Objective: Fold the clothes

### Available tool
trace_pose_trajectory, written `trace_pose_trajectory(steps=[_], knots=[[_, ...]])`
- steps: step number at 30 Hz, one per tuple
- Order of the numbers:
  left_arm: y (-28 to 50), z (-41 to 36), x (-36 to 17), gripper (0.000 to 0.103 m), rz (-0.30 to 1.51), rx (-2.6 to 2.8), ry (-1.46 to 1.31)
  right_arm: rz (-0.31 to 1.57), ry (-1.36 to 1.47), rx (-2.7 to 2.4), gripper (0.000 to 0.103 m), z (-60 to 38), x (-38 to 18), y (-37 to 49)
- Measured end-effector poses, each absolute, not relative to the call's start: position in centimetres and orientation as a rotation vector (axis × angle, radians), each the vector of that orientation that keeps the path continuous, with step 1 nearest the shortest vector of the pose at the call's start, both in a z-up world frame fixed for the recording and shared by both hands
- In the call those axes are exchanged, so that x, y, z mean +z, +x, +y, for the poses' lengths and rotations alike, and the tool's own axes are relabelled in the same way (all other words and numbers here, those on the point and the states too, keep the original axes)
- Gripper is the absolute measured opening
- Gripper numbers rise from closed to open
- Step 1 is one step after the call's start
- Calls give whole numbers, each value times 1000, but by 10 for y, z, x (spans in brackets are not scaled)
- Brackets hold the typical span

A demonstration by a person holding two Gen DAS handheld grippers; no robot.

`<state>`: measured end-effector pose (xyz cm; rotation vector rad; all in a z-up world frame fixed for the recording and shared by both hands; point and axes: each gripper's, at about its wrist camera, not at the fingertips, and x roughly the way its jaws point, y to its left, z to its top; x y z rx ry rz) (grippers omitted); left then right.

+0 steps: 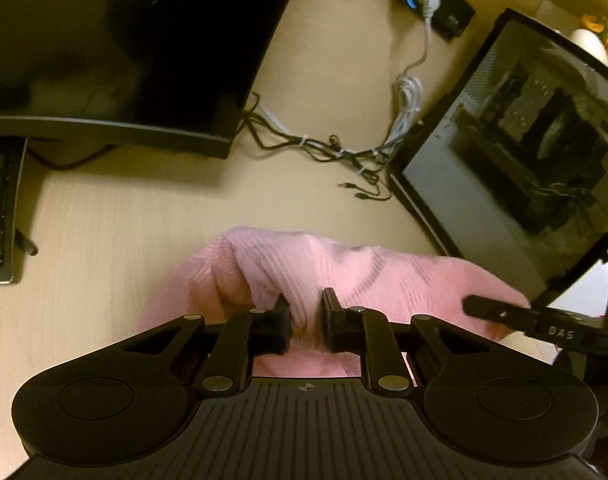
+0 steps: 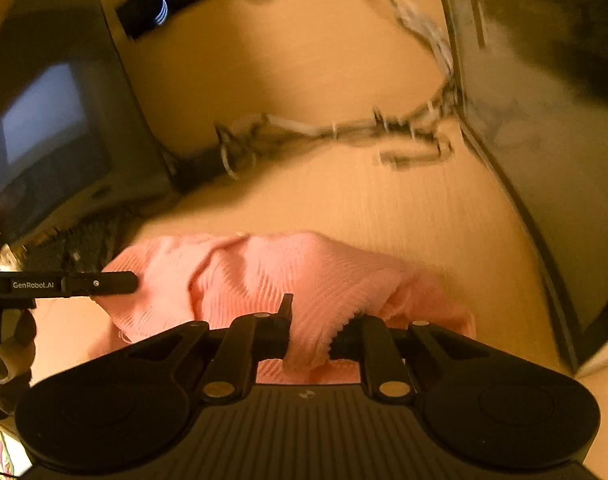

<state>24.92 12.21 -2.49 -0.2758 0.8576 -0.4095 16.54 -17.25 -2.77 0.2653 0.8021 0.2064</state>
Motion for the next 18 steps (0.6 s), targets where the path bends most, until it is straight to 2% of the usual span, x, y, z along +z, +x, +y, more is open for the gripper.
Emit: trace_pose_trajectory(steps=[3,6,8,9,12,13,14,15,18], knots=[[247,123,-29,19,873,-402,-272,879,213,182,16,-164,-58,163],[247,121,-57,23,934,-358,-252,858,111,207,23,-146,-56,154],[240,121,-61,23,941,-359,-254,827,29,233,36,-131,-49,147],[235,123,-57,23,937,-373,-246,811,-13,246,39,-124,-45,144],[215,138,-38,38,890,-402,-222,761,-136,284,45,-102,-35,133],[205,146,-31,50,861,-403,-231,744,-177,296,53,-95,-32,130],[196,156,-26,57,837,-398,-243,727,-218,309,60,-87,-28,126],[187,167,-21,65,813,-392,-254,709,-259,321,61,-80,-25,123],[177,192,-23,68,818,-340,-245,656,-381,357,61,-58,-15,112]])
